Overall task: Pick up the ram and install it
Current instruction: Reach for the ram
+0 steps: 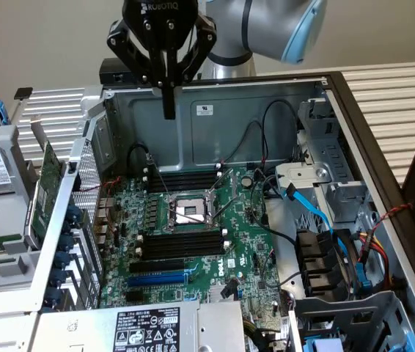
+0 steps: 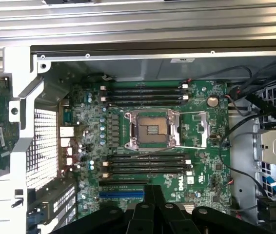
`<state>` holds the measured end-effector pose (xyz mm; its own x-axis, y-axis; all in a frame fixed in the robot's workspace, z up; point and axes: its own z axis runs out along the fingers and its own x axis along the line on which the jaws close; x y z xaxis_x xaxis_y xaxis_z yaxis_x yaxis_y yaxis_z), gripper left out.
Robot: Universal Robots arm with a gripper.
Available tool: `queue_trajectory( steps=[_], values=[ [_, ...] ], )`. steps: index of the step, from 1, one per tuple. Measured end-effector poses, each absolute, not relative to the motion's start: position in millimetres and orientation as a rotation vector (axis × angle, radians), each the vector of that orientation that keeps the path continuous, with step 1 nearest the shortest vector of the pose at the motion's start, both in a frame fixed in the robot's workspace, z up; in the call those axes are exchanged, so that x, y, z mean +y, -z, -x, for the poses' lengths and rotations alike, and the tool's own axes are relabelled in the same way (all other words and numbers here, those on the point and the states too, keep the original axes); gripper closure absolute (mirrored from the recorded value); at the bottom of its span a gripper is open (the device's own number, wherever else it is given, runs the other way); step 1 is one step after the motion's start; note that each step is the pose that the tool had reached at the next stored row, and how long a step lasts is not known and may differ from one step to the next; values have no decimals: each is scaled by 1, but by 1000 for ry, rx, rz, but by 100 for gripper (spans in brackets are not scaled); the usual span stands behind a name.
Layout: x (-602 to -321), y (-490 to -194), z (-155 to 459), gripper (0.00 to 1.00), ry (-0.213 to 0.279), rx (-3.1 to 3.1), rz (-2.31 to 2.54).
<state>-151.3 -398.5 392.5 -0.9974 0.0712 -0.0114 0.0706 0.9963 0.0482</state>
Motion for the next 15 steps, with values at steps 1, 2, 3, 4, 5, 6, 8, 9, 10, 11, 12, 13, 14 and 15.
queue_trajectory(
  steps=[1,2,3,4,5,6,8,9,10,11,12,13,14,15],
  values=[
    [-398,-393,156,90,-75,3126,-111],
    [-398,-393,160,90,-75,3126,-111],
    [-398,-393,165,90,-75,3126,-111],
    [-398,-393,169,90,-75,3126,-111],
    [-398,-393,174,90,-75,3126,-111],
    [-398,-393,178,90,-75,3126,-111],
    [-398,-392,188,90,-75,3126,-111],
    [-398,-392,192,90,-75,3126,-111],
    [-398,-392,197,90,-75,3126,-111],
    [-398,-392,201,90,-75,3126,-111],
    [-398,-392,206,90,-75,3126,-111],
    [-398,-392,210,90,-75,3126,-111],
    [-398,-392,215,90,-75,3126,-111],
    [-398,-392,220,90,-75,3126,-111]
  ],
)
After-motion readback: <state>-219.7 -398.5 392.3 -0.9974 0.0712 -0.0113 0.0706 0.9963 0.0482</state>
